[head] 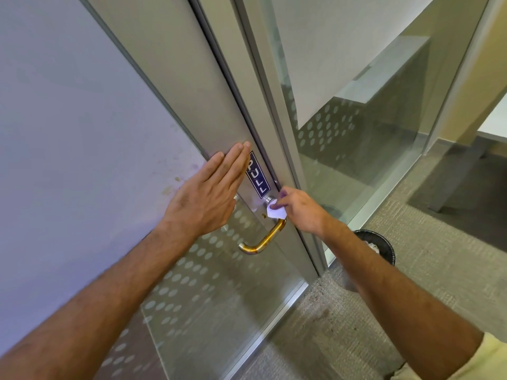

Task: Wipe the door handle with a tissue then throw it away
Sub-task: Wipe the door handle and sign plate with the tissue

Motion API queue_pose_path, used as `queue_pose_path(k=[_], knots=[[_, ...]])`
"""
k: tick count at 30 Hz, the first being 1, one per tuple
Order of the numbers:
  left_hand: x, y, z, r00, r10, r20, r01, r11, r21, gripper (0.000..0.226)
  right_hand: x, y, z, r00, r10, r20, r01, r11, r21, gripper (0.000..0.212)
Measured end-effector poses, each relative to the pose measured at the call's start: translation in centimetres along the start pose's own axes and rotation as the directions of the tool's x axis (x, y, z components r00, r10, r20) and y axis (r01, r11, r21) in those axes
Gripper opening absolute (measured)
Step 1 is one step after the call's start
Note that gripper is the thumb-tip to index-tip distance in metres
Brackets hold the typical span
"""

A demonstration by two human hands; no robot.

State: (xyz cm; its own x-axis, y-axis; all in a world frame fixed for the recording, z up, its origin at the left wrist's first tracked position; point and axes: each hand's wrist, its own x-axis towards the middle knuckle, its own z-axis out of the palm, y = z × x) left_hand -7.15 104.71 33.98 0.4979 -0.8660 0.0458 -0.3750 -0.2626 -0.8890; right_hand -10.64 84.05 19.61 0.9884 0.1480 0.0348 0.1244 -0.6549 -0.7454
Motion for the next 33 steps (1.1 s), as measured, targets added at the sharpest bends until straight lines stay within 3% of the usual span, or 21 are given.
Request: queue_pose_path(k=[4, 8, 13, 17, 25, 28, 33], knots=[[0.0, 0.0, -0.2, 0.999, -0.016, -0.028, 0.016, 1.000, -0.016, 0.087, -0.5, 0.5, 0.0, 0.989, -0.097, 0.111, 0.112, 0.984, -0.135, 0.038], [-0.1, -0.1, -0.2, 1.000, -0.011, -0.014, 0.011, 1.000, -0.014, 0.087, -0.3, 1.4, -0.4, 0.971, -0.199, 0.132, 0.224, 0.951, -0.214, 0.045], [-0.1, 0.0, -0.1, 1.000, -0.008, -0.013, 0.008, 1.000, 0.004, 0.087, 0.2, 2.4, -1.2, 0.913, -0.388, 0.123, 0.402, 0.813, -0.422, 0.040], [-0.1, 0.0, -0.2, 1.000, -0.011, -0.016, 0.011, 1.000, -0.004, 0.088, -0.3, 3.5, -0.9, 0.864, -0.482, 0.146, 0.489, 0.733, -0.472, 0.042], [0.0, 0.0, -0.1, 1.000, -0.015, -0.011, 0.015, 1.000, -0.019, 0.088, -1.3, 3.4, -0.8, 0.868, -0.455, 0.196, 0.487, 0.712, -0.506, 0.050], [0.0, -0.1, -0.2, 1.000, -0.009, 0.008, 0.009, 1.000, -0.017, 0.088, -2.2, 2.5, -0.3, 0.895, -0.425, 0.134, 0.435, 0.767, -0.471, 0.047], [0.0, -0.1, -0.4, 1.000, -0.001, 0.005, 0.001, 1.000, -0.007, 0.086, -3.4, 0.4, 1.8, 0.936, -0.345, 0.065, 0.332, 0.808, -0.486, 0.059]])
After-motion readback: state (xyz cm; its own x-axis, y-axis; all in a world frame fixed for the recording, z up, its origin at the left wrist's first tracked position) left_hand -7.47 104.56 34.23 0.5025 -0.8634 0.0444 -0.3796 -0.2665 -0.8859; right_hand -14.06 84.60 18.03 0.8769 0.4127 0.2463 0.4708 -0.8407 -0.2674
